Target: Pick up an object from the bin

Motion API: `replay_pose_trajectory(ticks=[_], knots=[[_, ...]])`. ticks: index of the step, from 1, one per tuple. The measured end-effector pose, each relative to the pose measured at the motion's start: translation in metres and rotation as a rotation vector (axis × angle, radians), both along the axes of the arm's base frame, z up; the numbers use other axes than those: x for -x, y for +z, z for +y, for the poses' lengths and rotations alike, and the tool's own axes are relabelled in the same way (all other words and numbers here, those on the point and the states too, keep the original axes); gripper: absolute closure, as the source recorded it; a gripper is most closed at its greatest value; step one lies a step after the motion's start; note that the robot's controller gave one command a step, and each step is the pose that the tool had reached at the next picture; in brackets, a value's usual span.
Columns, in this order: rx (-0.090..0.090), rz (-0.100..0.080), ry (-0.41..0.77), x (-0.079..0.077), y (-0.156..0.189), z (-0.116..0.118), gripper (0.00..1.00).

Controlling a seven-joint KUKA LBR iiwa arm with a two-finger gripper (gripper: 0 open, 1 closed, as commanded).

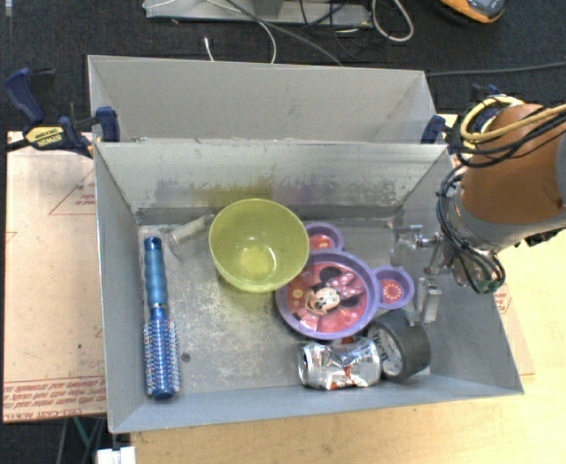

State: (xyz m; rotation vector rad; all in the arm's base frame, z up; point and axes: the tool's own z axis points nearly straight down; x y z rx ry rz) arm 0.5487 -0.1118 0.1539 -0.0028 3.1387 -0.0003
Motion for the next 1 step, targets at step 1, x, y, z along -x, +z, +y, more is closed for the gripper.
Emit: replay_pose_trajectory(ticks=[1], knots=[[0.000, 0.000, -0.001, 0.0000, -0.0004, 0.0002, 0.00]])
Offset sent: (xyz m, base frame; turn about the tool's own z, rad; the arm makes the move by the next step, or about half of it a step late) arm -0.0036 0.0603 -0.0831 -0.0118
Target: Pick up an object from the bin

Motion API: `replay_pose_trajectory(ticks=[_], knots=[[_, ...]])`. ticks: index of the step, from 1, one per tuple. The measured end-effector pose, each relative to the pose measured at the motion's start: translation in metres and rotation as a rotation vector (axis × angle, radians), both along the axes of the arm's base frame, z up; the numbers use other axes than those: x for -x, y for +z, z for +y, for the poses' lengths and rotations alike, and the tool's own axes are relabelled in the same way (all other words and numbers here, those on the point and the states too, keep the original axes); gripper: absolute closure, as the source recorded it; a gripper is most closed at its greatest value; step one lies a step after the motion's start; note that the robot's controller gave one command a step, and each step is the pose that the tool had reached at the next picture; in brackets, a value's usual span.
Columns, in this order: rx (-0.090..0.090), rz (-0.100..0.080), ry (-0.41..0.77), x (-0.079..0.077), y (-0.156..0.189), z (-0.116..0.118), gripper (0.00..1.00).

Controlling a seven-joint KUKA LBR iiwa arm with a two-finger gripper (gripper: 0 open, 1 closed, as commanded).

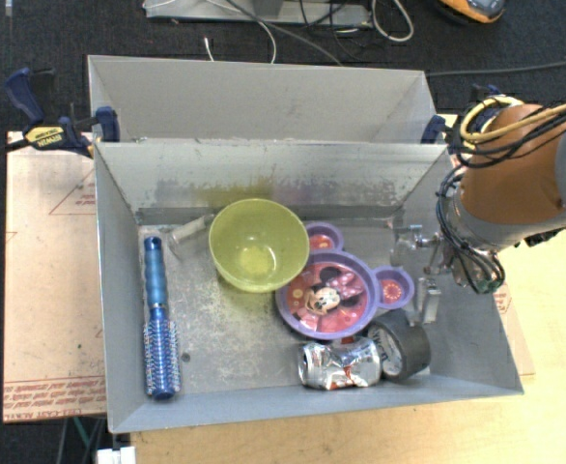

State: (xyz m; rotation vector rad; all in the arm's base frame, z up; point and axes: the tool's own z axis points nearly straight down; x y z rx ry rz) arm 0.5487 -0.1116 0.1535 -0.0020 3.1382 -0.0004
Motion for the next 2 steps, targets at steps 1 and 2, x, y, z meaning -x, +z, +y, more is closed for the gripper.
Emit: replay_pose_trajectory(ticks=[1, 2], knots=[[0.000, -0.027, 0.009, -0.006, -0.023, 0.027, 0.00], [0.003, -0.031, -0.012, -0.007, -0.063, 0.045, 0.00]])
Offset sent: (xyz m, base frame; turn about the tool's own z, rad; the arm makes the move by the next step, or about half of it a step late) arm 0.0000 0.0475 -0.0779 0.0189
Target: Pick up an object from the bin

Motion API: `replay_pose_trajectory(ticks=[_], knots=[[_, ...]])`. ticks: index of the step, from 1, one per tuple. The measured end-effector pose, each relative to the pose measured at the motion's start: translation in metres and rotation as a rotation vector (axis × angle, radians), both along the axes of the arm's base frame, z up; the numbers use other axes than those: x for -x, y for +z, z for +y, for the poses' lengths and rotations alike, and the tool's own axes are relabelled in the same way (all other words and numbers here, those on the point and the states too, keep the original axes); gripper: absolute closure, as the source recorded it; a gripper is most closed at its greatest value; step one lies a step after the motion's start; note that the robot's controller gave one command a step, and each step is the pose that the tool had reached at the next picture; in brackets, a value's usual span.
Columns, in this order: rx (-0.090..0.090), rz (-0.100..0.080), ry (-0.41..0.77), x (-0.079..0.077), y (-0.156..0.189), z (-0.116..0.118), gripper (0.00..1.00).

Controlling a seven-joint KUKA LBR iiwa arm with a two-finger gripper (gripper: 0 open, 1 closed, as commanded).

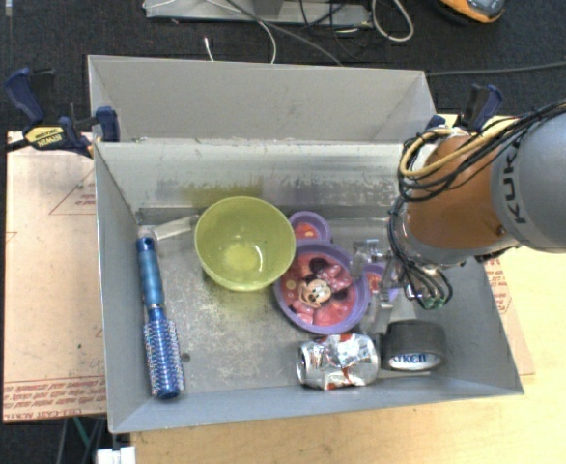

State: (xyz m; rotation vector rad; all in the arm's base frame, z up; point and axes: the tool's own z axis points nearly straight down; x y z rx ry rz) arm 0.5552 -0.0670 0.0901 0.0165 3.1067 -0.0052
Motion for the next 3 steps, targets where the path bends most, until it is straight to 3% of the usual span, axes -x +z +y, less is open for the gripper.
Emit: replay_pose_trajectory(ticks=[1, 2, 3], knots=[[0.005, 0.008, 0.122, -0.010, -0.013, -0.002, 0.00], [-0.002, 0.013, 0.005, 0.033, -0.019, 0.027, 0.00], [0.001, 0.014, 0.067, 0.027, -0.020, 0.030, 0.00]])
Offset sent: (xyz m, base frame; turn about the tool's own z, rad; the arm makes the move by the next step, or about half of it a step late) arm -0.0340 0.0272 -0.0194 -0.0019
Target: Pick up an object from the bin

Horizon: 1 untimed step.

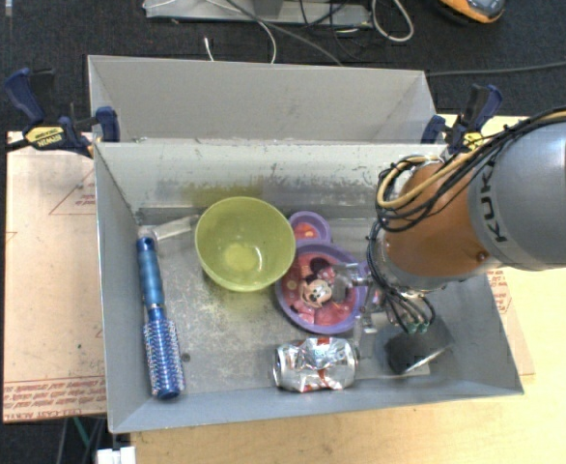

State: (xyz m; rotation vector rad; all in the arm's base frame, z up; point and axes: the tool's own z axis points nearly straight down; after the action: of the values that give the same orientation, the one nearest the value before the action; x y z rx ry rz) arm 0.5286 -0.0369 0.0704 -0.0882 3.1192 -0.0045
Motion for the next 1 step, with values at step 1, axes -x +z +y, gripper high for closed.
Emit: replay_pose_trajectory(ticks=[1], knots=[[0.002, -0.003, 0.271, -0.0309, 0.0173, -0.0273, 0.00]])
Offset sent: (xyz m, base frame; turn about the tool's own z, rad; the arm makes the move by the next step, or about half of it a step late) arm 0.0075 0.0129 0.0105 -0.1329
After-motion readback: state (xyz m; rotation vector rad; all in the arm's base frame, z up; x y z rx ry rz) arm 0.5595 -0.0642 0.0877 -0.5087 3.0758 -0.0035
